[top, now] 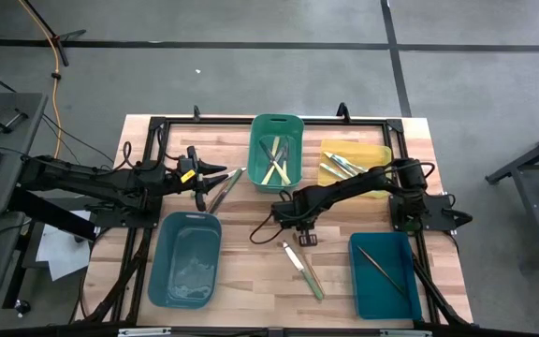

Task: Sort silverware by color (type)
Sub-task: Put the gold knife into the right blue bin

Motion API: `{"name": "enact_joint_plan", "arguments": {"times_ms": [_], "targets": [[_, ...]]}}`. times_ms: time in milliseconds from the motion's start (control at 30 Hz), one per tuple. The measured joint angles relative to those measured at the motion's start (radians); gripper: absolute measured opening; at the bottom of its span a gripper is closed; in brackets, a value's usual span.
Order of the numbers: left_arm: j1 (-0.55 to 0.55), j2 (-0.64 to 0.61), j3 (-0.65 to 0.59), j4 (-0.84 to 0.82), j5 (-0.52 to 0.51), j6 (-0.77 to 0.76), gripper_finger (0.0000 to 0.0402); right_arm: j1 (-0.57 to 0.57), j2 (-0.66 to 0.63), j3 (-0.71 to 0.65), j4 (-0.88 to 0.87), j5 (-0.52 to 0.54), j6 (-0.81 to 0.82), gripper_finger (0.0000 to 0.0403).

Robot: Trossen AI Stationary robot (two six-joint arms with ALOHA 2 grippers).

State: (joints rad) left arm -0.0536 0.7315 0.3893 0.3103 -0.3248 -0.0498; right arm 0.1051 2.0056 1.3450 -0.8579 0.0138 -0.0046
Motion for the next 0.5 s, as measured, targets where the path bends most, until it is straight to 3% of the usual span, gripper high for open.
{"name": "enact_joint_plan", "arguments": {"times_ms": [500], "targets": [[0.0, 0.0, 0.0, -0.006, 0.0, 0.0, 0.0102, -0.002, -0.102, 0.0, -0.076, 0.026, 0.0, 0.0009]]}}
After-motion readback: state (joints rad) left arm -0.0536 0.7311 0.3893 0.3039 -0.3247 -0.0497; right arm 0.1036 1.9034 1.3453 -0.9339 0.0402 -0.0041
